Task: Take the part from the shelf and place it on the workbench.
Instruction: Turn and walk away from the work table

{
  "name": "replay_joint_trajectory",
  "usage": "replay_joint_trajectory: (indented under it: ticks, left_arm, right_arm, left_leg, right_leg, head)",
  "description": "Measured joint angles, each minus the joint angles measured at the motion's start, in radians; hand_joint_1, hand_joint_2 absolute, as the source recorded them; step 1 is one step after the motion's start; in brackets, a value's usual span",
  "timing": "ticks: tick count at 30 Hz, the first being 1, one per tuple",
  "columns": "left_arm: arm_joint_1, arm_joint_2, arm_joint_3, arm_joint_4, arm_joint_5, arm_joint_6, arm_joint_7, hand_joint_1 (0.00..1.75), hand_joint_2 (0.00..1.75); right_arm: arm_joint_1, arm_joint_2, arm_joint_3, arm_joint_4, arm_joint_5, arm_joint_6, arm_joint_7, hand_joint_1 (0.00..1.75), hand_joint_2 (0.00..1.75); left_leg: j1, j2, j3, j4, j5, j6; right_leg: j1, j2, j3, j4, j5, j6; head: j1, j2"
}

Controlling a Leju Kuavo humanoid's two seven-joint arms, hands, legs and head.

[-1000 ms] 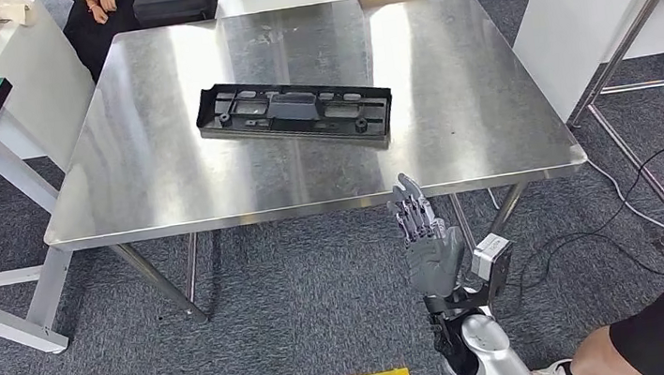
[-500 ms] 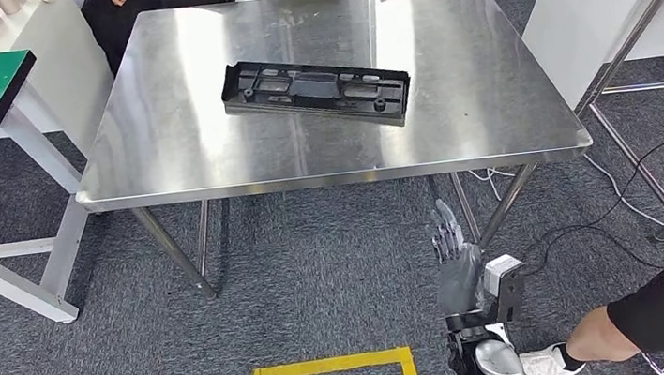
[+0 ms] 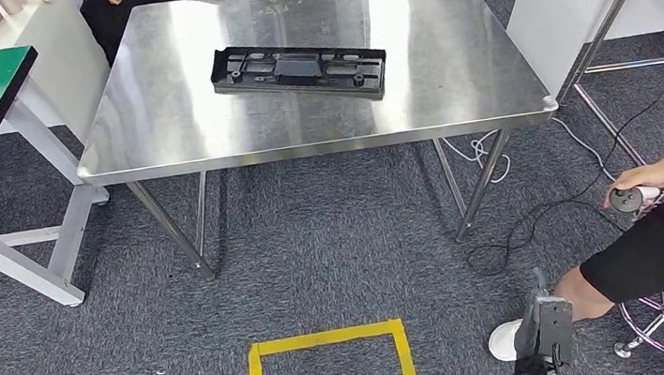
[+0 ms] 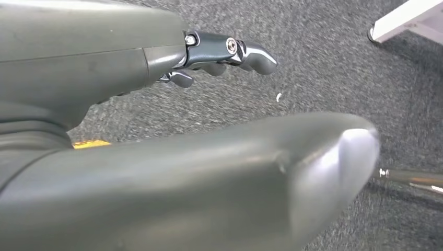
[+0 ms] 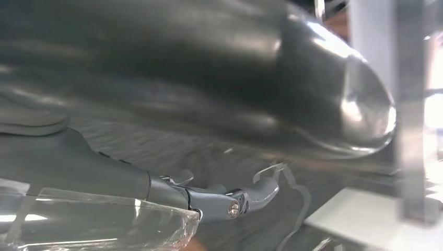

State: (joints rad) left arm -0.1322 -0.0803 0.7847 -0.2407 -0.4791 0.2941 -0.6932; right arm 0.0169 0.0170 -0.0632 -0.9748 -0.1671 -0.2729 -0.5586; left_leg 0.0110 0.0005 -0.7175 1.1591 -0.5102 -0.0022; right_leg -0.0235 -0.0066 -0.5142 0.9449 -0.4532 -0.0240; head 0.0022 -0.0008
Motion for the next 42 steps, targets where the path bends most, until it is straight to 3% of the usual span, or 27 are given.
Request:
replay_joint_trajectory:
  ticks: [1,2,4,5,7,9,11,12,14,16,17,18,19,21,23,24,26,27,29,31,32,33,34,36,38,40,42]
  left_arm:
    - [-0.001,0.000,0.000,0.000,0.000,0.000,0.000,0.00,0.00]
    - [-0.002,0.001,0.000,0.000,0.000,0.000,0.000,0.00,0.00]
    - [-0.004,0.001,0.000,0.000,0.000,0.000,0.000,0.00,0.00]
    - [-0.005,0.001,0.000,0.000,0.000,0.000,0.000,0.00,0.00]
    - [-0.011,0.001,0.000,0.000,0.000,0.000,0.000,0.00,0.00]
    - [-0.014,0.002,0.000,0.000,0.000,0.000,0.000,0.00,0.00]
    - [-0.015,0.002,0.000,0.000,0.000,0.000,0.000,0.00,0.00]
    - [-0.016,0.002,-0.001,0.000,0.000,0.000,0.000,0.00,0.00]
    - [-0.017,0.001,-0.001,0.000,0.000,0.000,0.000,0.00,0.00]
    - [-0.018,0.001,-0.002,0.000,0.000,0.000,0.000,0.00,0.00]
    - [-0.018,0.001,-0.002,0.000,0.000,0.000,0.000,0.00,0.00]
    - [-0.018,0.000,-0.002,0.000,0.000,0.000,0.000,0.00,0.00]
    - [-0.018,0.000,-0.003,0.000,0.000,-0.001,0.000,0.00,0.00]
    - [-0.018,-0.001,-0.006,0.000,0.000,-0.001,0.000,0.00,0.00]
    - [-0.018,0.000,-0.010,0.000,0.000,0.000,0.000,0.00,0.00]
    - [-0.018,0.000,-0.011,0.000,0.000,0.000,0.000,0.00,0.00]
    - [-0.018,0.002,-0.013,0.000,0.002,0.001,0.000,0.00,0.00]
    - [-0.016,0.003,-0.013,0.001,0.003,0.001,0.000,0.00,0.00]
    - [-0.013,0.005,-0.014,0.001,0.006,0.000,-0.001,0.00,0.00]
    - [-0.013,0.006,-0.014,0.002,0.007,-0.002,-0.001,0.00,0.00]
    - [-0.013,0.006,-0.015,0.002,0.008,-0.003,-0.001,0.00,0.00]
    - [-0.013,0.006,-0.016,0.002,0.006,-0.004,-0.001,0.00,0.00]
    - [-0.014,0.006,-0.017,0.002,0.004,-0.006,-0.001,0.00,0.00]
    - [-0.019,0.007,-0.020,0.001,0.001,-0.010,0.000,0.00,0.00]
    - [-0.027,0.010,-0.024,0.001,-0.001,-0.018,-0.001,0.00,0.00]
    - [-0.030,0.013,-0.027,0.000,-0.004,-0.029,-0.001,0.00,0.00]
    - [-0.030,0.015,-0.031,0.000,-0.006,-0.037,-0.001,0.00,0.00]
  right_arm:
    - [0.000,0.002,-0.013,0.018,0.001,0.002,-0.002,0.00,0.00]
    - [0.000,0.005,-0.024,0.035,0.002,0.003,-0.003,0.00,0.00]
    - [0.000,0.008,-0.041,0.059,0.005,0.004,-0.004,0.00,0.00]
    - [-0.001,0.010,-0.048,0.068,0.006,0.004,-0.005,0.00,0.00]
    - [-0.003,0.014,-0.058,0.079,0.007,0.004,-0.006,0.00,0.00]
    - [-0.007,0.016,-0.064,0.087,0.009,0.004,-0.008,0.00,0.00]
    - [-0.011,0.017,-0.070,0.094,0.011,0.004,-0.009,0.00,0.00]
    - [-0.011,0.017,-0.073,0.098,0.011,0.004,-0.010,0.00,0.00]
    - [-0.010,0.017,-0.079,0.105,0.011,0.004,-0.010,0.00,0.00]
    - [-0.010,0.017,-0.081,0.110,0.011,0.004,-0.010,0.00,0.00]
    - [-0.010,0.017,-0.083,0.113,0.011,0.004,-0.010,0.00,0.00]
    - [-0.010,0.017,-0.084,0.115,0.011,0.004,-0.010,0.00,0.00]
    - [-0.010,0.017,-0.085,0.118,0.011,0.004,-0.010,0.00,0.00]
    - [-0.012,0.017,-0.086,0.121,0.011,0.004,-0.010,0.00,0.00]
    - [-0.016,0.017,-0.088,0.123,0.012,0.003,-0.005,0.00,0.00]
    - [-0.019,0.017,-0.091,0.125,0.014,0.000,-0.001,0.00,0.00]
    - [-0.023,0.018,-0.108,0.150,0.021,-0.010,0.010,0.00,0.00]
    - [-0.028,0.019,-0.123,0.176,0.027,-0.019,0.010,0.00,0.00]
    - [-0.043,0.018,-0.161,0.254,0.044,-0.054,0.000,0.00,0.00]
    - [-0.060,0.013,-0.203,0.348,0.055,-0.096,-0.008,0.00,0.00]
    - [-0.065,0.011,-0.223,0.396,0.060,-0.107,-0.003,0.00,0.00]
    - [-0.068,0.008,-0.239,0.442,0.066,-0.107,0.012,0.00,0.00]
    - [-0.069,0.005,-0.250,0.484,0.075,-0.094,0.036,0.00,0.00]
    - [-0.066,0.003,-0.260,0.560,0.102,-0.051,0.100,0.00,0.00]
    - [-0.060,0.008,-0.255,0.622,0.163,-0.008,0.187,0.00,0.00]
    - [-0.055,0.017,-0.226,0.671,0.259,0.038,0.340,0.00,0.00]
    - [-0.049,0.025,-0.183,0.707,0.327,0.064,0.481,0.00,0.00]
  left_leg:
    - [0.002,0.000,-0.010,0.069,-0.037,-0.006]
    - [0.005,0.000,-0.009,0.119,-0.048,-0.010]
    - [0.010,0.000,0.041,0.117,-0.009,-0.012]
    - [0.011,0.000,0.093,0.063,0.013,-0.011]
    - [0.010,-0.003,0.207,-0.085,0.006,-0.002]
    - [0.002,-0.005,0.251,-0.166,-0.018,0.013]
    - [-0.002,-0.002,0.237,-0.175,-0.001,0.033]
    - [-0.003,0.000,0.229,-0.180,0.013,0.043]
    - [-0.001,0.006,0.203,-0.190,0.046,0.060]
    - [-0.006,0.007,0.168,-0.189,0.076,0.065]
    - [-0.007,0.007,0.149,-0.188,0.091,0.064]
    - [-0.008,0.008,0.131,-0.186,0.105,0.063]
    - [-0.009,0.008,0.115,-0.184,0.118,0.060]
    - [-0.009,0.008,0.083,-0.179,0.142,0.052]
    - [-0.012,0.010,0.063,-0.175,0.163,0.041]
    - [-0.013,0.010,0.059,-0.174,0.173,0.036]
    - [-0.010,0.009,0.052,-0.176,0.188,0.027]
    - [-0.008,0.007,0.045,-0.167,0.176,0.022]
    - [-0.002,0.004,0.020,-0.100,0.097,0.011]
    - [0.001,0.003,-0.009,0.036,-0.005,0.003]
    - [0.002,0.003,-0.015,0.096,-0.032,0.001]
    - [0.002,0.003,-0.008,0.125,-0.037,0.000]
    - [0.003,0.003,0.017,0.117,-0.024,0.001]
    - [0.001,-0.001,0.110,0.006,0.010,0.012]
    - [-0.004,-0.008,0.192,-0.116,0.012,0.025]
    - [-0.012,-0.010,0.214,-0.160,0.006,0.034]
    - [-0.013,-0.006,0.214,-0.176,0.024,0.047]
  right_leg:
    - [0.001,0.000,-0.015,0.002,0.014,0.001]
    - [0.001,0.000,-0.031,0.005,0.026,0.003]
    - [0.001,0.001,-0.065,0.013,0.047,0.011]
    - [0.001,0.001,-0.079,0.018,0.055,0.015]
    - [0.004,0.001,-0.099,0.026,0.070,0.027]
    - [0.006,0.000,-0.104,0.025,0.088,0.042]
    - [0.007,0.000,-0.107,0.020,0.102,0.056]
    - [0.009,0.002,-0.116,0.029,0.090,0.057]
    - [0.009,0.004,-0.148,0.102,0.012,0.045]
    - [0.006,0.005,-0.184,0.235,-0.081,0.038]
    - [0.005,0.005,-0.189,0.293,-0.099,0.044]
    - [0.004,0.005,-0.180,0.324,-0.092,0.056]
    - [0.003,0.005,-0.155,0.319,-0.068,0.069]
    - [0.002,0.005,-0.055,0.198,-0.033,0.084]
    - [0.009,0.007,0.043,0.045,-0.055,0.070]
    - [0.013,0.008,0.062,0.006,-0.070,0.061]
    - [0.012,0.008,0.055,-0.004,-0.065,0.043]
    - [0.009,0.007,0.049,-0.003,-0.057,0.033]
    - [0.004,0.003,0.033,-0.001,-0.037,0.009]
    - [0.008,0.001,0.011,0.006,-0.019,0.000]
    - [0.010,0.000,-0.002,0.011,-0.012,0.001]
    - [0.011,-0.001,-0.016,0.017,-0.006,0.002]
    - [0.011,-0.001,-0.030,0.022,0.000,0.004]
    - [0.013,0.001,-0.054,0.032,0.011,0.009]
    - [0.015,0.001,-0.068,0.037,0.023,0.021]
    - [0.014,0.001,-0.075,0.036,0.037,0.038]
    - [0.014,0.003,-0.081,0.035,0.041,0.050]
  head:
    - [0.000,0.000]
    - [-0.001,0.000]
    - [-0.001,0.000]
    - [-0.002,0.000]
    - [0.000,0.000]
    - [0.002,0.000]
    - [0.003,0.000]
    - [0.002,0.000]
    - [0.006,0.000]
    - [0.010,0.000]
    - [0.011,0.000]
    - [0.012,0.000]
    - [0.013,0.000]
    - [0.013,0.000]
    - [0.013,0.000]
    - [0.011,0.000]
    - [0.009,0.000]
    - [0.008,0.000]
    - [0.005,0.000]
    - [0.003,0.000]
    - [0.003,0.000]
    - [0.003,0.000]
    - [0.003,0.000]
    - [0.003,0.000]
    - [0.004,0.000]
    - [0.004,0.000]
    - [0.005,0.000]
